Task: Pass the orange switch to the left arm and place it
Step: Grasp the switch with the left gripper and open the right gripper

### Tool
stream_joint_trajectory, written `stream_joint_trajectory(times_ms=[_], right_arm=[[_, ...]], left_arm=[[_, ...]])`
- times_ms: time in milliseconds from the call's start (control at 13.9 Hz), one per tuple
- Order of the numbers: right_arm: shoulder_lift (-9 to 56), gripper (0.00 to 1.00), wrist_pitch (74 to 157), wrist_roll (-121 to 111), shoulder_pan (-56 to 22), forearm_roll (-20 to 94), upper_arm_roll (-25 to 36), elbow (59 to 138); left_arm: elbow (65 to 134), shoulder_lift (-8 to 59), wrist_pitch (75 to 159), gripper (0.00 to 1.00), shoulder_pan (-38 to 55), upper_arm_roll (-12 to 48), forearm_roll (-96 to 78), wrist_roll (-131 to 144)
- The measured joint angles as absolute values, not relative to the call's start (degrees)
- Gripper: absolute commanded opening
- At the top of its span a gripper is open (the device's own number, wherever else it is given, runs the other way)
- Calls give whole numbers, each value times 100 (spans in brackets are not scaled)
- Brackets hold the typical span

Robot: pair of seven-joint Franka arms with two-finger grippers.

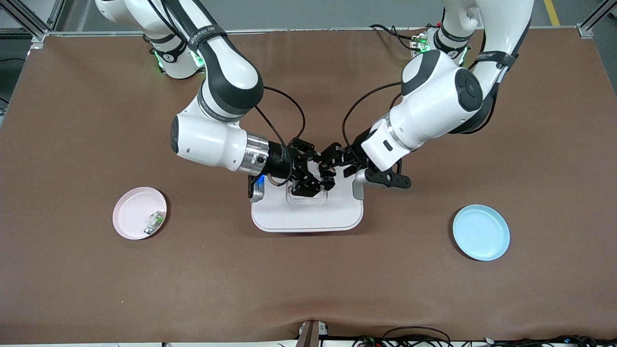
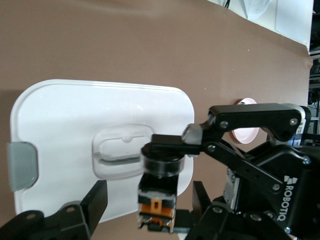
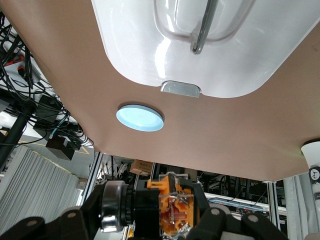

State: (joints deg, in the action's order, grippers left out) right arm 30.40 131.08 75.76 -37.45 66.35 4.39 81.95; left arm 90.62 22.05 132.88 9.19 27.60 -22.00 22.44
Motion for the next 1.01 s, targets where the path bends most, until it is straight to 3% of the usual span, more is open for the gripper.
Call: stream_joint_trajectory(times_ms=[360,577,793,865,1009], right_arm=[[3042,23,13103,7576,-3752,6635,432,8195],[3073,23,13104,7576,-3761,6658,428,8192],[3073,25,13104,7576,-3761,6659,428,8191],[3074,34,13105,7576,-3761,6660,428,8189],[3075,71,13108,7576,-3761,6664,427,8172]], left_arm=[[9173,2239,13341,32,962,2761,-2203,1953],[9180,2237,13368,4,962,2784,-2238,1931],[9181,2236,13368,0,961,2784,-2238,1931],[9181,2235,13368,0,959,2784,-2239,1928],[9179,2221,13368,0,952,2785,-2239,1917]])
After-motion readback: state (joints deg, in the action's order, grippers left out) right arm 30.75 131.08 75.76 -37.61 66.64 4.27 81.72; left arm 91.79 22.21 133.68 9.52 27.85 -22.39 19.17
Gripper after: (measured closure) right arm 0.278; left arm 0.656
